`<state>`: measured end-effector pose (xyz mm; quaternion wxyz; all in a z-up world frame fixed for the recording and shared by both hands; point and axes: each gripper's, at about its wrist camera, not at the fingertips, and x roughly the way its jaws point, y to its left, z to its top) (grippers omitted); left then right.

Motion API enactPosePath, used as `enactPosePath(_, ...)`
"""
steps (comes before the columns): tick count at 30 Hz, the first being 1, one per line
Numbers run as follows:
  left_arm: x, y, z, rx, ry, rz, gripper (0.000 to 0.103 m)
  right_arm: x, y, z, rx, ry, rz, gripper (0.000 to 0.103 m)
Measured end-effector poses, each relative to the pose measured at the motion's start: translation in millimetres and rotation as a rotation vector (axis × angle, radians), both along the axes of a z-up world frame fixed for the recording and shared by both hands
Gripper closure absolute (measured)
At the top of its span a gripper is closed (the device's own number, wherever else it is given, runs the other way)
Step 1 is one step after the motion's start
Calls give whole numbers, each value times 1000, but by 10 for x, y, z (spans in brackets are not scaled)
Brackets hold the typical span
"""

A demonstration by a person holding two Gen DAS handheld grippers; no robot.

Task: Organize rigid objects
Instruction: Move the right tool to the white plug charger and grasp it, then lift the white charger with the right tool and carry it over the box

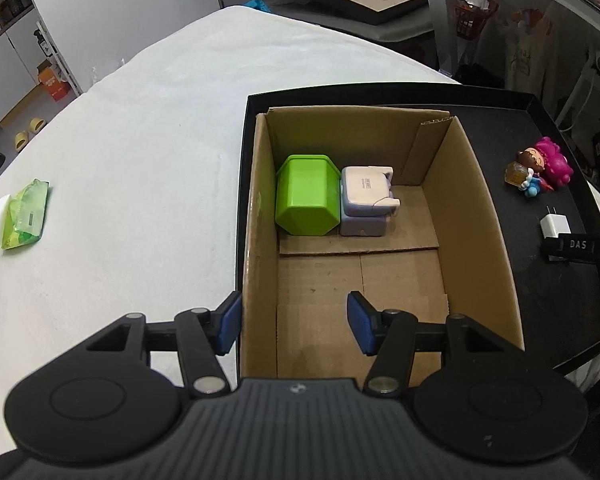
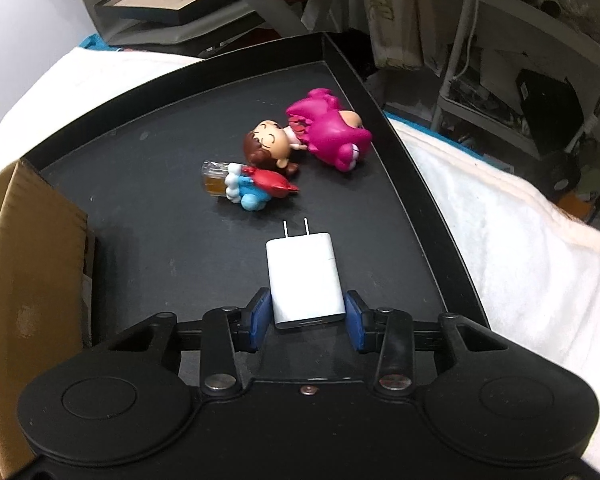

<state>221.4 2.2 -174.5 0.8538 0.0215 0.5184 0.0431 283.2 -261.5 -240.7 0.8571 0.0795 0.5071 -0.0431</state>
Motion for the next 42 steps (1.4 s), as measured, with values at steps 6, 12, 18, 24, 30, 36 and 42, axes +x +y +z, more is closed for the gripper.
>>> enactPosePath(6, -26, 28, 38, -18, -14, 5, 48, -26, 0, 85, 5, -20, 9, 65)
enactPosePath(12, -42, 57, 57, -39, -23, 12, 48, -61, 3, 223, 7, -43, 16, 66)
enactPosePath(18, -58, 112, 66, -68, -28, 28, 48, -73, 73, 349, 0, -66, 37, 67)
enactPosePath(24, -79, 177, 64, -90, -30, 47, 48, -103, 172, 502, -7, -91, 57, 67)
enactPosePath(30, -100, 231, 73, -112, -43, 53, 48, -99, 278, 720, 5, -119, 75, 67)
enactPosePath(36, -110, 305, 70, -138, -48, 69, 48, -97, 469, 974, 26, -153, 109, 67)
enactPosePath(42, -131, 370, 85, -159, -63, 75, 48, -93, 728, 1173, 18, -180, 161, 67)
